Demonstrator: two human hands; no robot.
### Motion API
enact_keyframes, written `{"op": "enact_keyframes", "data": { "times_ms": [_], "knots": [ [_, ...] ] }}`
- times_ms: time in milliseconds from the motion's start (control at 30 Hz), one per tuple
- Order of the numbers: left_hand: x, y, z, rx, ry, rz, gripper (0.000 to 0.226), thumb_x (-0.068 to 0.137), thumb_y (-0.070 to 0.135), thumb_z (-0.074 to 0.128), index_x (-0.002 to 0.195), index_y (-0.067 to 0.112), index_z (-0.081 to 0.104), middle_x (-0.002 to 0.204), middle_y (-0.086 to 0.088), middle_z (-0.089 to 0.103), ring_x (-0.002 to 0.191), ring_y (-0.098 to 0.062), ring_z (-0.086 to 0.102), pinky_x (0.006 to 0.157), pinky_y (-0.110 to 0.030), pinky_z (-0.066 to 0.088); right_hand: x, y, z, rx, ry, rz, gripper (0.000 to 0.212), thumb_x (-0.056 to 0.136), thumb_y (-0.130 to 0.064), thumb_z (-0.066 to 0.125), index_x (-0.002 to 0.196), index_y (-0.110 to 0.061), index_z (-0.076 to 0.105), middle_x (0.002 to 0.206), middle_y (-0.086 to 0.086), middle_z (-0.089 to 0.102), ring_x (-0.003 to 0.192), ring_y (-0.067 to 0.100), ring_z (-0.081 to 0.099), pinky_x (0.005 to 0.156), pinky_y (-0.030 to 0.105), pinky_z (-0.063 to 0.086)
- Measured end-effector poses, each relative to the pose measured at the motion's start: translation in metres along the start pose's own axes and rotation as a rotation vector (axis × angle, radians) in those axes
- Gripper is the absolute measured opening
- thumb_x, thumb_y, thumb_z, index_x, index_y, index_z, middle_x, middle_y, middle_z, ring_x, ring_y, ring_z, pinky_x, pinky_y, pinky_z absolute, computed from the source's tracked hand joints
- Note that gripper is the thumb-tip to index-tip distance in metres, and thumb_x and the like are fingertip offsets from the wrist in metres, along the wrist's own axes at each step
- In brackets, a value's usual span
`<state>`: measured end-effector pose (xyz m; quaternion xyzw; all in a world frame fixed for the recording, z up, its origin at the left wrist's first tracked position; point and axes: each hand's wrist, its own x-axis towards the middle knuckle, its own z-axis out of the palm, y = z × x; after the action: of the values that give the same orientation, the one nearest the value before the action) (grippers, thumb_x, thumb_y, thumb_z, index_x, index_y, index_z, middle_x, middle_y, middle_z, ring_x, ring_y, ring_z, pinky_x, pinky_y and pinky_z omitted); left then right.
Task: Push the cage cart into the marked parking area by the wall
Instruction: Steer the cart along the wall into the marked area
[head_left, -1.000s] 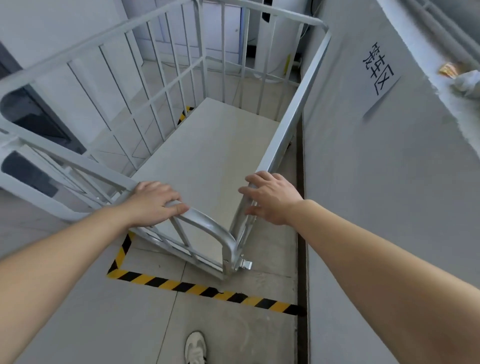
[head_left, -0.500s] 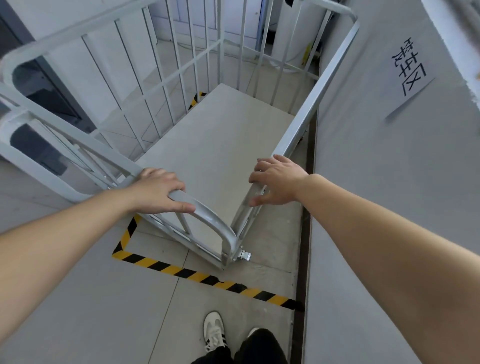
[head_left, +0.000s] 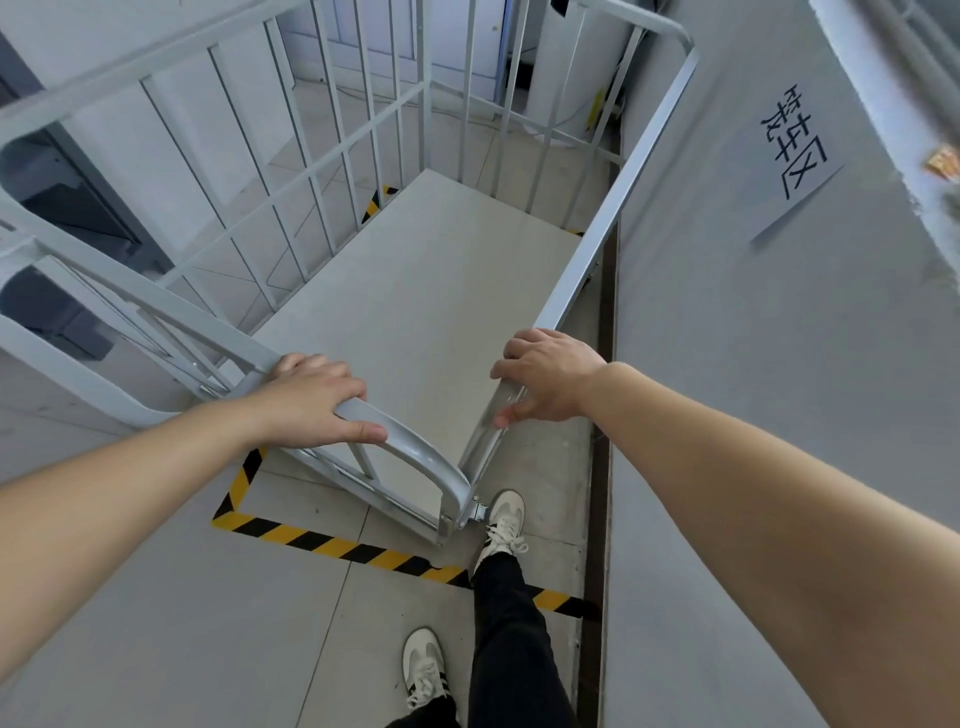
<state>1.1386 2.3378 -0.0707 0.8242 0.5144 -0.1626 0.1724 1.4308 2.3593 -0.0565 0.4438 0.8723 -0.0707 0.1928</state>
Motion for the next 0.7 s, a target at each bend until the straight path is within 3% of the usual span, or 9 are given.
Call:
{"op": "enact_keyframes", "data": {
  "times_ms": [367,700],
  "knots": [
    [0.0003,-0.0017,0.0013,-0.009,0.004,0.016,0.127,0.034,0.101,-0.010,0.121,0.031,0.052,0.111,0.011,0.044,0.118,-0.014,0.035,0.104,-0.037,0.018,0.0007,-0.0042,-0.0030,-0.032,-0.034,0.007,0.072,0.075,-0.077,0.042,0.125,-0.027,0.051,0.125,0.001,0.051,0.124,0.023,0.037,0.106,0.037,0.030],
    [0.0003,-0.0022,0.0025,0.009,0.009,0.022,0.127,0.037,0.100,-0.010,0.125,0.031,0.050,0.123,0.008,0.048,0.119,-0.014,0.036,0.106,-0.038,0.020,-0.0004,-0.0052,-0.0053,-0.026,-0.048,0.010,0.073,0.074,-0.078,0.043,0.125,-0.028,0.051,0.126,0.000,0.051,0.124,0.023,0.037,0.107,0.037,0.029]
  ]
}}
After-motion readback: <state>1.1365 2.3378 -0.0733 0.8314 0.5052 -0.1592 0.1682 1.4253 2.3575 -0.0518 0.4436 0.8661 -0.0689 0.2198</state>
